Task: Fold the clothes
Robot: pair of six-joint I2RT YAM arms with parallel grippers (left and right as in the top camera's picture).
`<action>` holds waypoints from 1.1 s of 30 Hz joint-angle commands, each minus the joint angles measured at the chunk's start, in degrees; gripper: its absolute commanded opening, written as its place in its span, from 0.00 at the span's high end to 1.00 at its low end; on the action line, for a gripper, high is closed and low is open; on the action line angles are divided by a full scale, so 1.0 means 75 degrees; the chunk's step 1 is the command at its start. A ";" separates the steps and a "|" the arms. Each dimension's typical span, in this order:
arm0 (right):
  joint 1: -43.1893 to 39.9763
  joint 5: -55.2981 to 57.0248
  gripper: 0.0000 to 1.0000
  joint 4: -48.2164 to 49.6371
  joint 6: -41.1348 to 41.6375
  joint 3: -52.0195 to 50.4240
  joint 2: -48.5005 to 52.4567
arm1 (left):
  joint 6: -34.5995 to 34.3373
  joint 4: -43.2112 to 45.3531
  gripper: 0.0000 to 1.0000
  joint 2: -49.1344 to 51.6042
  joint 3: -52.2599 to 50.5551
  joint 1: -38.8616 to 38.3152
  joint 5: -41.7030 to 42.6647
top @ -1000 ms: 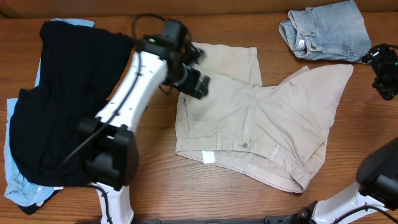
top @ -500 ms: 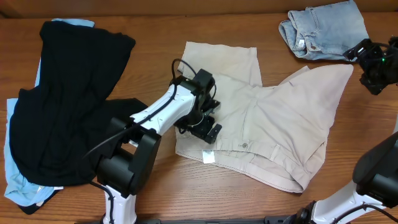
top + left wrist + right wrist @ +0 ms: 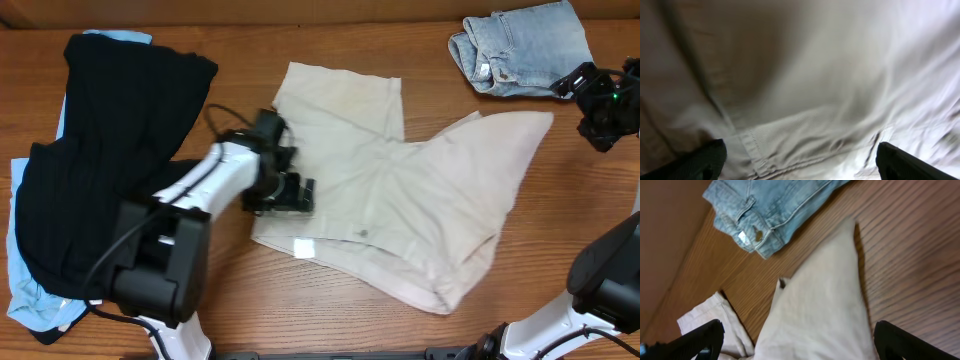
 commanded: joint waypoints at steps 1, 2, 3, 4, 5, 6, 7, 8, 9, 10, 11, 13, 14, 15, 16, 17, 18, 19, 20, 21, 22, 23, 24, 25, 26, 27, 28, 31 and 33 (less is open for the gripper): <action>0.0391 -0.0525 0.04 0.0131 -0.0647 -0.0023 -0.0006 | -0.0128 0.0044 0.00 0.0909 -0.0781 0.1352 -0.1367; 0.0615 -0.0589 0.04 0.0242 -0.0822 -0.0023 -0.0006 | -0.0125 0.0044 0.00 0.0909 -0.0758 0.1614 -0.1291; 0.0766 -0.0589 0.05 0.0306 -0.0918 -0.0015 -0.0006 | -0.0073 0.0041 0.00 0.0909 -0.0749 0.1804 -0.1166; 0.1040 -0.0580 0.05 0.0446 -0.1017 -0.0006 -0.0009 | 0.0067 0.0041 0.00 0.0909 -0.0749 0.1996 -0.0918; 0.1349 -0.0574 0.05 0.0632 -0.1096 -0.0006 -0.0006 | 0.0207 0.0038 0.00 0.0909 -0.0749 0.2119 -0.0685; 0.1632 -0.0504 0.06 0.0819 -0.1116 -0.0009 -0.0006 | 0.0367 0.0032 0.00 0.0909 -0.0749 0.2218 -0.0452; 0.1932 -0.0344 0.06 0.1017 -0.1113 -0.0006 -0.0006 | 0.0437 0.0035 0.00 0.0909 -0.0749 0.2261 -0.0335; 0.2264 -0.0093 0.06 0.1233 -0.1110 -0.0006 -0.0006 | 0.0481 0.0041 0.00 0.0909 -0.0749 0.2279 -0.0318; 0.2702 0.0321 0.06 0.1513 -0.1105 -0.0009 -0.0003 | 0.0501 0.0044 0.00 0.0909 -0.0749 0.2264 -0.0321; 0.3016 0.0694 0.06 0.1702 -0.1058 -0.0009 0.0009 | 0.0501 0.0047 0.00 0.0909 -0.0749 0.2229 -0.0321; 0.3389 0.1160 0.07 0.1938 -0.1037 -0.0009 0.0032 | 0.0501 0.0052 0.00 0.0909 -0.0749 0.2189 -0.0326; 0.4060 0.1979 0.07 0.2401 -0.1023 -0.0009 0.0163 | 0.0493 0.0111 0.00 0.0909 -0.0749 0.2078 -0.0341; 0.4363 0.2317 0.08 0.2646 -0.1020 -0.0009 0.0289 | 0.0463 0.0152 0.00 0.0909 -0.0749 0.2043 -0.0344; 0.4610 0.2550 0.09 0.2868 -0.1020 -0.0009 0.0423 | 0.0399 0.0219 0.00 0.0909 -0.0752 0.2011 -0.0344; 0.4791 0.2687 0.10 0.3045 -0.1017 -0.0009 0.0568 | 0.0315 0.0254 0.00 0.0909 -0.0752 0.1985 -0.0341; 0.4975 0.2780 0.11 0.3252 -0.1017 -0.0009 0.0761 | 0.0265 0.0312 0.00 0.0909 -0.0752 0.1961 -0.0321; 0.5129 0.2818 0.12 0.3462 -0.0991 -0.0009 0.0982 | 0.0265 0.0338 0.00 0.0909 -0.0752 0.1932 -0.0315; 0.5237 0.2818 0.13 0.3622 -0.0982 -0.0009 0.1177 | 0.0268 0.0364 0.00 0.0909 -0.0752 0.1912 -0.0318; 0.5339 0.2818 0.14 0.3786 -0.0956 -0.0006 0.1413 | 0.0268 0.0364 0.00 0.0909 -0.0752 0.1888 -0.0318; 0.5426 0.2795 0.16 0.3914 -0.0933 -0.0009 0.1626 | 0.0271 0.0361 0.00 0.0909 -0.0752 0.1868 -0.0318; 0.5493 0.2786 0.18 0.3998 -0.0927 -0.0006 0.1801 | 0.0271 0.0361 0.00 0.0909 -0.0752 0.1845 -0.0318; 0.5569 0.2731 0.19 0.4080 -0.0906 -0.0006 0.1999 | 0.0271 0.0364 0.00 0.0909 -0.0752 0.1813 -0.0321; 0.5645 0.2608 0.20 0.4135 -0.0901 -0.0006 0.2157 | 0.0268 0.0396 0.00 0.0909 -0.0752 0.1786 -0.0321; 0.5712 0.2562 0.20 0.4170 -0.0857 -0.0006 0.2302 | 0.0262 0.0437 0.00 0.0909 -0.0752 0.1757 -0.0318; 0.5799 0.2567 0.21 0.4214 -0.0752 -0.0006 0.2471 | 0.0233 0.0469 0.00 0.0909 -0.0752 0.1722 -0.0321; 0.5875 0.2565 0.21 0.4269 -0.0726 -0.0006 0.2623 | 0.0175 0.0495 0.00 0.0909 -0.0752 0.1682 -0.0318; 0.5931 0.2567 0.21 0.4310 -0.0723 -0.0006 0.2736 | 0.0143 0.0530 0.00 0.0909 -0.0752 0.1644 -0.0315; 0.6082 0.2570 0.22 0.4453 -0.0702 -0.0006 0.3139 | 0.0122 0.0577 0.00 0.0909 -0.0752 0.1545 -0.0321; 0.6123 0.2573 0.24 0.4491 -0.0595 -0.0009 0.3363 | 0.0122 0.0586 0.00 0.0909 -0.0752 0.1489 -0.0321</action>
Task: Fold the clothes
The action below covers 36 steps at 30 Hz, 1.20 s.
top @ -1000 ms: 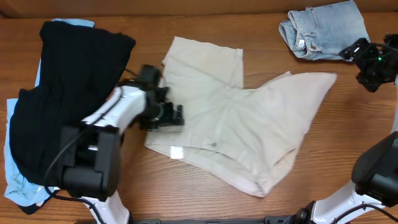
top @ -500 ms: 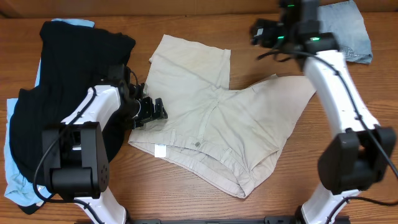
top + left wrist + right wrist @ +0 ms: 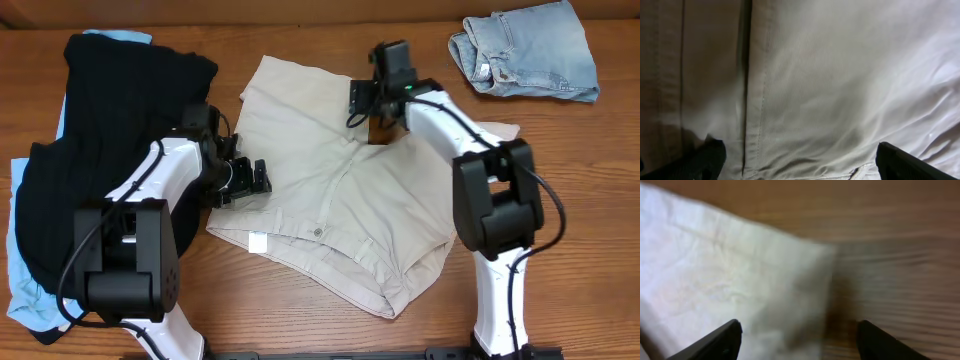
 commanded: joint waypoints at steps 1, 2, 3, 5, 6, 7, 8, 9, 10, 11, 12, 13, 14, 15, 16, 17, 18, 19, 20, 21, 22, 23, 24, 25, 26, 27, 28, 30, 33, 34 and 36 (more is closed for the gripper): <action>0.0111 0.0067 0.25 0.0108 0.0259 0.0020 0.0347 | 0.0114 0.0376 0.00 0.0982 -0.0618 -0.0178 -0.0417; 0.0111 0.0070 0.26 0.0114 0.0312 0.0020 0.0405 | 0.0114 0.0373 0.00 0.0982 -0.0618 -0.0184 -0.0417; 0.0111 0.0070 0.28 0.0131 0.0361 0.0020 0.0449 | 0.0114 0.0373 0.00 0.0982 -0.0618 -0.0184 -0.0417; 0.0111 0.0070 0.35 0.0140 0.0411 0.0020 0.0484 | 0.0117 0.0373 0.00 0.0982 -0.0618 -0.0184 -0.0420; 0.0111 0.0070 0.38 0.0143 0.0411 0.0020 0.0484 | 0.0117 0.0376 0.00 0.0982 -0.0618 -0.0181 -0.0423; 0.0111 0.0073 0.46 0.0157 0.0411 0.0020 0.0484 | 0.0117 0.0396 0.00 0.0982 -0.0618 -0.0181 -0.0423; 0.0111 0.0070 0.56 0.0166 0.0417 0.0020 0.0484 | 0.0117 0.0411 0.00 0.0982 -0.0618 -0.0181 -0.0423; 0.0111 0.0073 0.65 0.0181 0.0440 0.0020 0.0484 | 0.0117 0.0425 0.00 0.0982 -0.0618 -0.0181 -0.0423; 0.0108 0.0076 0.69 0.0192 0.0478 0.0023 0.0484 | 0.0117 0.0431 0.00 0.0982 -0.0618 -0.0181 -0.0420; 0.0108 0.0076 0.73 0.0219 0.0551 0.0023 0.0484 | 0.0117 0.0434 0.00 0.0982 -0.0618 -0.0181 -0.0423; 0.0090 0.0085 0.76 0.0219 0.0638 0.0052 0.0481 | 0.0117 0.0431 0.00 0.0982 -0.0618 -0.0181 -0.0423; 0.0035 0.0087 0.78 0.0204 0.0699 0.0152 0.0481 | 0.0117 0.0428 0.00 0.0982 -0.0618 -0.0181 -0.0425; -0.0032 0.0114 0.80 0.0189 0.0790 0.0248 0.0481 | 0.0117 0.0428 0.00 0.0982 -0.0618 -0.0184 -0.0423; -0.0117 0.0128 0.84 0.0160 0.0903 0.0373 0.0475 | 0.0117 0.0425 0.00 0.0982 -0.0621 -0.0184 -0.0420; -0.0213 0.0122 0.86 0.0134 0.0991 0.0504 0.0466 | 0.0122 0.0423 0.00 0.0982 -0.0621 -0.0184 -0.0420; -0.0341 0.0096 0.87 0.0082 0.1072 0.0688 0.0460 | 0.0128 0.0420 0.00 0.0982 -0.0627 -0.0184 -0.0423; -0.0490 -0.0035 0.88 0.0026 0.1070 0.0903 0.0452 | 0.0131 0.0411 0.00 0.0982 -0.0632 -0.0184 -0.0423; -0.0650 -0.0195 0.89 -0.0012 0.1067 0.1116 0.0452 | 0.0146 0.0396 0.00 0.0982 -0.0632 -0.0184 -0.0423; -0.0784 -0.0323 0.89 -0.0044 0.1067 0.1291 0.0452 | 0.0146 0.0391 0.00 0.0982 -0.0632 -0.0184 -0.0423; -0.0941 -0.0469 0.91 -0.0093 0.1067 0.1501 0.0452 | 0.0146 0.0388 0.00 0.0982 -0.0632 -0.0184 -0.0423; -0.1075 -0.0609 0.94 -0.0125 0.1067 0.1664 0.0452 | 0.0146 0.0388 0.00 0.0982 -0.0632 -0.0184 -0.0420; -0.1227 -0.0778 0.96 -0.0125 0.1067 0.1827 0.0452 | 0.0146 0.0391 0.00 0.0982 -0.0632 -0.0184 -0.0420; -0.1376 -0.0950 0.96 -0.0131 0.1067 0.1993 0.0452 | 0.0146 0.0393 0.00 0.0982 -0.0632 -0.0184 -0.0423; -0.1480 -0.1078 0.96 -0.0131 0.1067 0.2101 0.0452 | 0.0146 0.0393 0.00 0.0982 -0.0632 -0.0184 -0.0420; -0.1603 -0.1241 0.96 -0.0128 0.1064 0.2209 0.0452 | 0.0146 0.0399 0.00 0.0982 -0.0632 -0.0184 -0.0420; -0.1705 -0.1454 0.96 -0.0131 0.1064 0.2288 0.0452 | 0.0146 0.0399 0.00 0.0982 -0.0632 -0.0189 -0.0423; -0.1781 -0.1702 0.96 -0.0134 0.1064 0.2323 0.0452 | 0.0146 0.0405 0.00 0.0982 -0.0632 -0.0192 -0.0423; -0.1836 -0.2122 0.92 -0.0198 0.1064 0.2323 0.0455 | 0.0149 0.0423 0.00 0.0982 -0.0632 -0.0219 -0.0425; -0.1655 -0.2060 0.64 -0.0493 0.0778 0.2311 0.0478 | 0.0146 0.0437 0.00 0.0982 -0.0632 -0.0254 -0.0437; -0.1542 -0.1932 0.59 -0.0560 0.0641 0.2311 0.0493 | 0.0149 0.0452 0.00 0.0982 -0.0632 -0.0274 -0.0449; -0.1201 -0.1376 0.51 -0.0659 0.0525 0.2311 0.0574 | 0.0146 0.0475 0.00 0.0982 -0.0632 -0.0294 -0.0446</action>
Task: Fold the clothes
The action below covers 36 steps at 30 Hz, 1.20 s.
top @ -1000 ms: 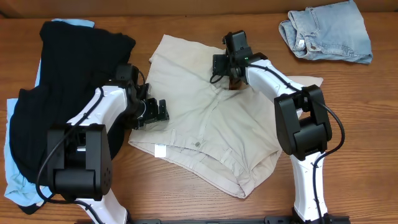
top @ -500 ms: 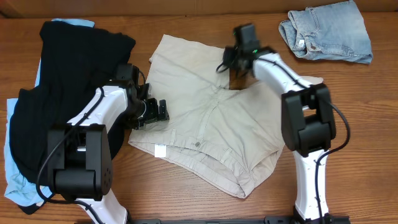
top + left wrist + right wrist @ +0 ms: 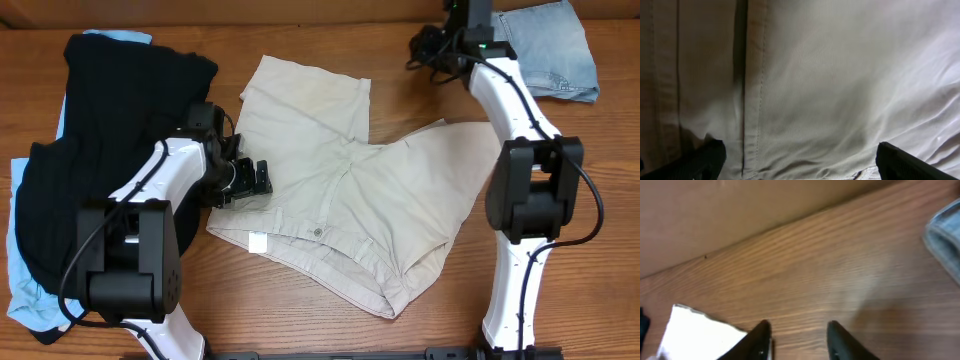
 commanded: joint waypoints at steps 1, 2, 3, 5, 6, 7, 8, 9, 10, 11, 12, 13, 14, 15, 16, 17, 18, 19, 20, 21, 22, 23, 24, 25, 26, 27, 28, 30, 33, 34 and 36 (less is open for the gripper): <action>0.0970 0.0729 0.49 -0.0079 -0.0417 0.0119 0.0242 | 0.0219 0.0458 0.00 0.0988 -0.0629 -0.0172 -0.0189; 0.1125 0.0988 0.48 -0.0105 -0.0431 0.0119 0.0280 | 0.0219 0.0458 0.00 0.0988 -0.0629 -0.0189 -0.0189; 0.1303 0.1323 0.48 -0.0108 -0.0431 0.0117 0.0361 | 0.0219 0.0455 0.00 0.0988 -0.0629 -0.0204 -0.0189; 0.1588 0.1912 0.48 -0.0131 -0.0428 0.0117 0.0481 | 0.0221 0.0458 0.00 0.0988 -0.0629 -0.0227 -0.0192; 0.1708 0.2174 0.48 -0.0146 -0.0425 0.0117 0.0536 | 0.0221 0.0455 0.00 0.0988 -0.0629 -0.0236 -0.0189; 0.1833 0.2495 0.49 -0.0198 -0.0396 0.0117 0.0624 | 0.0221 0.0455 0.00 0.0988 -0.0629 -0.0242 -0.0189; 0.1906 0.2722 0.48 -0.0259 -0.0370 0.0117 0.0656 | 0.0221 0.0458 0.00 0.0988 -0.0629 -0.0242 -0.0189; 0.1973 0.2978 0.49 -0.0315 -0.0291 0.0117 0.0714 | 0.0221 0.0458 0.00 0.0988 -0.0629 -0.0242 -0.0192; 0.2037 0.3226 0.48 -0.0393 -0.0221 0.0117 0.0775 | 0.0221 0.0460 0.00 0.0988 -0.0629 -0.0242 -0.0192; 0.2075 0.3290 0.49 -0.0458 -0.0224 0.0117 0.0822 | 0.0221 0.0463 0.00 0.0988 -0.0629 -0.0242 -0.0192; 0.2098 0.3340 0.49 -0.0516 -0.0227 0.0117 0.0898 | 0.0221 0.0463 0.00 0.0988 -0.0629 -0.0242 -0.0192; 0.2119 0.3343 0.49 -0.0624 -0.0227 0.0117 0.0956 | 0.0221 0.0469 0.00 0.0988 -0.0629 -0.0242 -0.0192; 0.2119 0.3340 0.49 -0.0679 -0.0221 0.0117 0.0991 | 0.0224 0.0475 0.00 0.0988 -0.0629 -0.0242 -0.0192; 0.2119 0.3343 0.49 -0.0734 -0.0184 0.0117 0.1011 | 0.0224 0.0478 0.00 0.0988 -0.0629 -0.0242 -0.0192; 0.2119 0.3343 0.49 -0.0769 -0.0169 0.0117 0.1032 | 0.0224 0.0484 0.00 0.0988 -0.0629 -0.0242 -0.0192; 0.2119 0.3343 0.49 -0.0801 -0.0166 0.0117 0.1035 | 0.0224 0.0484 0.00 0.0988 -0.0629 -0.0242 -0.0192; 0.2119 0.3369 0.49 -0.0825 -0.0166 0.0117 0.1035 | 0.0224 0.0484 0.00 0.0988 -0.0629 -0.0242 -0.0192; 0.2119 0.3459 0.49 -0.0848 -0.0131 0.0114 0.1035 | 0.0224 0.0481 0.00 0.0988 -0.0629 -0.0242 -0.0192; 0.2119 0.3552 0.49 -0.0871 -0.0102 0.0117 0.1035 | 0.0224 0.0481 0.00 0.0988 -0.0629 -0.0242 -0.0192; 0.2119 0.3640 0.49 -0.0892 -0.0090 0.0117 0.1035 | 0.0224 0.0481 0.00 0.0988 -0.0629 -0.0242 -0.0192; 0.2119 0.3663 0.49 -0.0921 -0.0082 0.0114 0.1035 | 0.0230 0.0481 0.00 0.0988 -0.0629 -0.0242 -0.0192; 0.2119 0.3646 0.49 -0.0953 -0.0082 0.0117 0.1035 | 0.0239 0.0484 0.00 0.0988 -0.0629 -0.0242 -0.0192; 0.2119 0.3599 0.49 -0.1011 -0.0082 0.0114 0.1037 | 0.0254 0.0484 0.00 0.0988 -0.0629 -0.0242 -0.0192; 0.2119 0.3538 0.50 -0.1078 -0.0082 0.0114 0.1046 | 0.0254 0.0484 0.00 0.0988 -0.0629 -0.0242 -0.0192; 0.2122 0.3488 0.53 -0.1128 -0.0082 0.0114 0.1049 | 0.0251 0.0487 0.00 0.0988 -0.0629 -0.0242 -0.0192; 0.2139 0.3383 0.55 -0.1189 -0.0087 0.0114 0.1052 | 0.0251 0.0493 0.00 0.0988 -0.0629 -0.0242 -0.0192; 0.2177 0.3162 0.63 -0.1274 -0.0105 0.0111 0.1064 | 0.0251 0.0504 0.00 0.0988 -0.0629 -0.0242 -0.0192; 0.2229 0.2836 0.70 -0.1326 -0.0262 0.0111 0.1064 | 0.0251 0.0507 0.00 0.0988 -0.0629 -0.0242 -0.0192; 0.2291 0.2570 0.75 -0.1387 -0.0256 0.0111 0.1064 | 0.0251 0.0487 0.00 0.0988 -0.0629 -0.0245 -0.0192; 0.2296 0.2535 0.81 -0.1393 -0.0256 0.0111 0.1064 | 0.0251 0.0484 0.00 0.0988 -0.0629 -0.0242 -0.0192; 0.2296 0.2527 0.95 -0.1419 -0.0256 0.0111 0.1064 | 0.0251 0.0487 0.00 0.0988 -0.0629 -0.0242 -0.0192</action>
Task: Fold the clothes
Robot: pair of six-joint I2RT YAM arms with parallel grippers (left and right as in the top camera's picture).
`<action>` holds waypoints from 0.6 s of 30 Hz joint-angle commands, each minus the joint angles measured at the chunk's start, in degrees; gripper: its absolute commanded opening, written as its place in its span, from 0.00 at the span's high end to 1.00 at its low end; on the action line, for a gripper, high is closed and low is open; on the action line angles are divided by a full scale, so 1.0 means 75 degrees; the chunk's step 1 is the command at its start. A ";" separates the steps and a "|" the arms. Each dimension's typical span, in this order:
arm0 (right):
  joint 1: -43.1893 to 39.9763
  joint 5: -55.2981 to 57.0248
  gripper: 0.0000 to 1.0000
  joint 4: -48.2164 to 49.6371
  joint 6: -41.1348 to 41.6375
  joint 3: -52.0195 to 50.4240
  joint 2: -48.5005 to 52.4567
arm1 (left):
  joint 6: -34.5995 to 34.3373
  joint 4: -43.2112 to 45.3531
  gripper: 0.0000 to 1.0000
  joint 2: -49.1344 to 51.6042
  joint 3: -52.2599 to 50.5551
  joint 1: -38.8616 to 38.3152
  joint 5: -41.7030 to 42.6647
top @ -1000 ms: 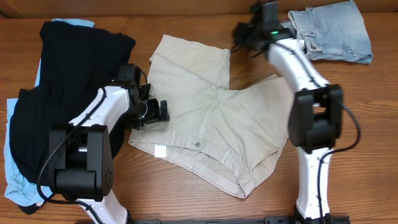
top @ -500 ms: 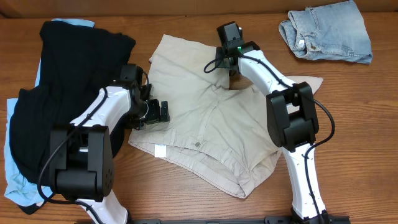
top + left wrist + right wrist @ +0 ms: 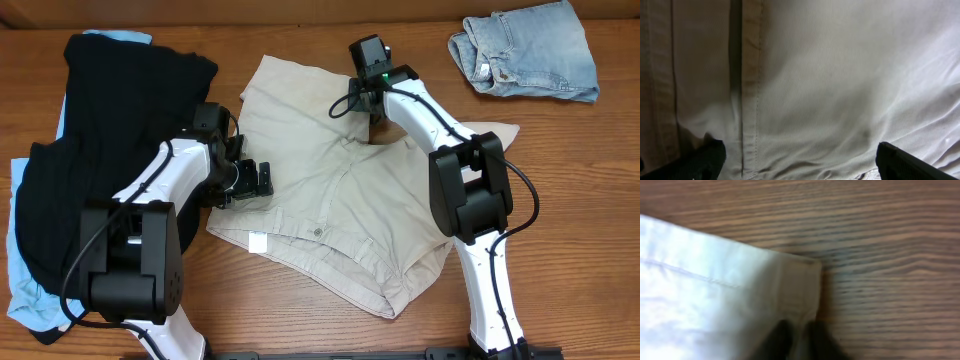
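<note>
Beige shorts [image 3: 340, 190] lie spread flat mid-table, with their waistband toward the front. My left gripper [image 3: 248, 184] rests on the shorts' left side. In the left wrist view it [image 3: 800, 152] is open wide, with a seam and plain fabric filling the space between the fingers. My right gripper [image 3: 366, 88] is at the back corner of the upper leg's hem. In the right wrist view it [image 3: 801, 339] is shut on that hem corner [image 3: 807, 272], its dark fingertips close together on the cloth beside bare wood.
Folded light-blue jeans [image 3: 525, 45] sit at the back right. A black garment [image 3: 110, 150] lies over light-blue cloth [image 3: 25, 270] at the left, right beside my left arm. Bare wooden table [image 3: 560, 220] shows to the right and front of the shorts.
My right gripper was at the back of the table near the jeans, over bare wood. It is now at the shorts' upper leg hem corner and shut on it. The left gripper has hardly moved.
At first the shorts lay further right, my left gripper on them and my right gripper open at the far right by the jeans. Then the shorts sat further left with the right gripper open over the gap between the legs. It was then back near the jeans, and now pinches the hem corner.
</note>
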 commanded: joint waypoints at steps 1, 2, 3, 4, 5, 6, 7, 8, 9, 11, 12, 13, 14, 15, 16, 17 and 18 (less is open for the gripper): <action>0.0117 -0.0475 0.96 -0.0128 -0.0035 0.0029 0.0093 | 0.0248 0.0431 0.00 0.1023 -0.0589 -0.0087 0.0076; 0.0102 -0.0472 0.96 -0.0131 -0.0038 0.0029 0.0090 | 0.0248 0.0431 0.00 0.1023 -0.0589 -0.0087 0.0076; 0.0085 -0.0475 0.96 -0.0131 -0.0041 0.0035 0.0087 | 0.0248 0.0431 0.00 0.1023 -0.0589 -0.0087 0.0076; 0.0067 -0.0475 0.96 -0.0134 -0.0038 0.0041 0.0064 | 0.0248 0.0434 0.00 0.1023 -0.0589 -0.0087 0.0076; 0.0044 -0.0475 0.96 -0.0137 -0.0038 0.0044 0.0038 | 0.0248 0.0434 0.00 0.1023 -0.0589 -0.0087 0.0073; 0.0020 -0.0475 0.96 -0.0143 -0.0038 0.0044 -0.0020 | 0.0248 0.0431 0.00 0.1023 -0.0589 -0.0087 0.0076; -0.0012 -0.0475 0.96 -0.0146 -0.0035 0.0044 -0.0096 | 0.0248 0.0434 0.00 0.1023 -0.0589 -0.0087 0.0076; -0.0050 -0.0475 0.96 -0.0152 0.0015 0.0044 -0.0192 | 0.0248 0.0431 0.00 0.1023 -0.0589 -0.0087 0.0076; -0.0108 -0.0475 0.96 -0.0169 0.0055 0.0044 -0.0321 | 0.0248 0.0431 0.00 0.1023 -0.0589 -0.0087 0.0073; -0.0236 -0.0478 0.96 -0.0210 0.0254 0.0044 -0.0592 | 0.0248 0.0428 0.00 0.1023 -0.0589 -0.0087 0.0038; -0.0300 -0.0495 0.96 -0.0207 0.0312 0.0044 -0.0723 | 0.0245 0.0428 0.00 0.1023 -0.0589 -0.0087 0.0032; -0.0396 -0.0577 0.96 -0.0178 0.0312 0.0044 -0.0903 | 0.0245 0.0428 0.00 0.1023 -0.0589 -0.0087 0.0026; -0.0481 -0.0624 0.96 -0.0140 0.0312 0.0047 -0.1029 | 0.0245 0.0428 0.00 0.1023 -0.0589 -0.0087 0.0026; -0.0554 -0.0624 0.96 -0.0076 0.0312 0.0052 -0.1119 | 0.0245 0.0428 0.00 0.1023 -0.0589 -0.0087 0.0029; -0.0656 -0.0621 0.96 0.0023 0.0309 0.0052 -0.1215 | 0.0245 0.0428 0.00 0.1023 -0.0589 -0.0087 0.0029; -0.0761 -0.0624 0.96 0.0131 0.0309 0.0052 -0.1274 | 0.0245 0.0428 0.00 0.1023 -0.0589 -0.0087 0.0026; -0.0854 -0.0624 0.96 0.0230 0.0309 0.0052 -0.1306 | 0.0245 0.0428 0.00 0.1023 -0.0589 -0.0087 0.0026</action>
